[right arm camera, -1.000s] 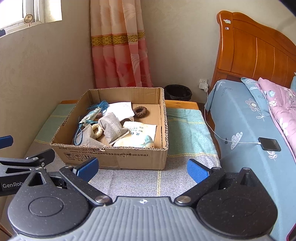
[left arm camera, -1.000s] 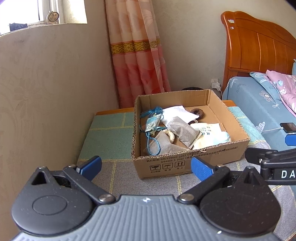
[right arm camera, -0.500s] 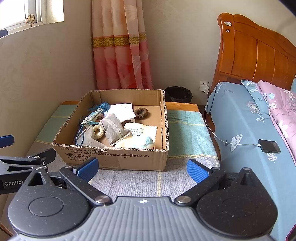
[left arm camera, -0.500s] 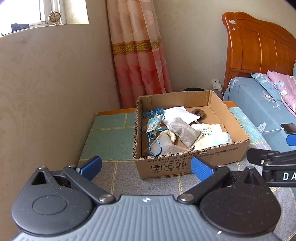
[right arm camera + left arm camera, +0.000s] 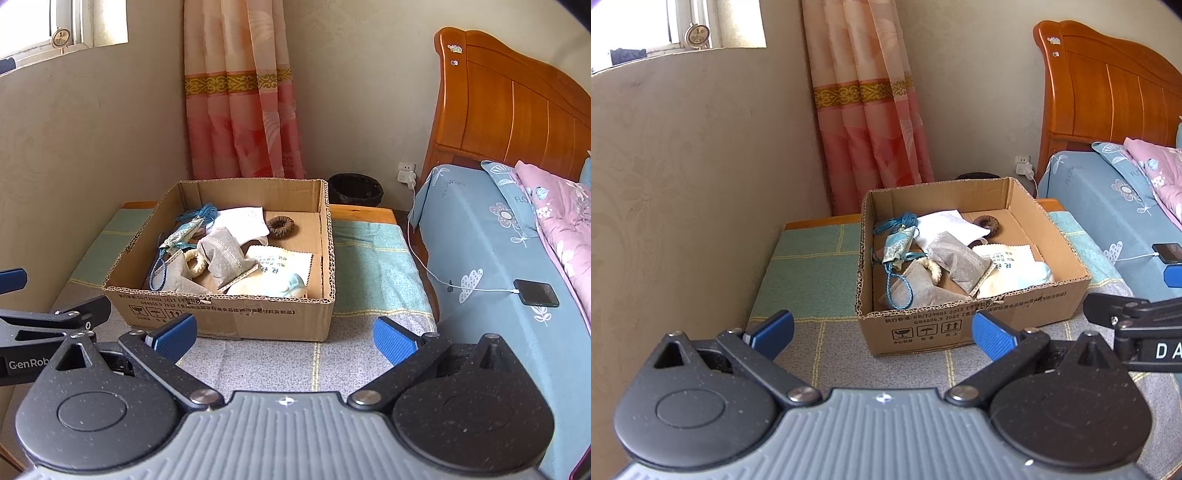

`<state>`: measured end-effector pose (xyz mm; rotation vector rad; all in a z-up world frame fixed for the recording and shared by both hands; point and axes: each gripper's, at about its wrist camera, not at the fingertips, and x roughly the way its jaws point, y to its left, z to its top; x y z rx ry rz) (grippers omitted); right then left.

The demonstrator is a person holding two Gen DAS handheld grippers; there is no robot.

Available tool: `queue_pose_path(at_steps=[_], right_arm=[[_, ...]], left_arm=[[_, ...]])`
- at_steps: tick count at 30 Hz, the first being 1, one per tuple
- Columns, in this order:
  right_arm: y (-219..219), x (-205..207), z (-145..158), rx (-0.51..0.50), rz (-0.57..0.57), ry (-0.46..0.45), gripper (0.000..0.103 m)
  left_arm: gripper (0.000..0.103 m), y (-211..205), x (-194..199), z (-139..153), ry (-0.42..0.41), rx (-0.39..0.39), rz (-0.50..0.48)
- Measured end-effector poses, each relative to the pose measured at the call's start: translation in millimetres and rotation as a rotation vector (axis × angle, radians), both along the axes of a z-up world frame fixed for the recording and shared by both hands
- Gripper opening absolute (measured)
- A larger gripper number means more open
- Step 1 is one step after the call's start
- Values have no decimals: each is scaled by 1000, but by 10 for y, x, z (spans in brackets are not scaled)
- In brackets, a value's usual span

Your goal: Organize soft objects

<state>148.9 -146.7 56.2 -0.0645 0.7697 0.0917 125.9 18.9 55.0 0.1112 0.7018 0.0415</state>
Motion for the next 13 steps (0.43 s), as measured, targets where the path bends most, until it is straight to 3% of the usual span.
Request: queue_pose_path(at_steps=[13], right_arm=[[-4,-32,7,0,5,-1,103]], left_arm=[[102,-8,-31,9,-2,0,5]])
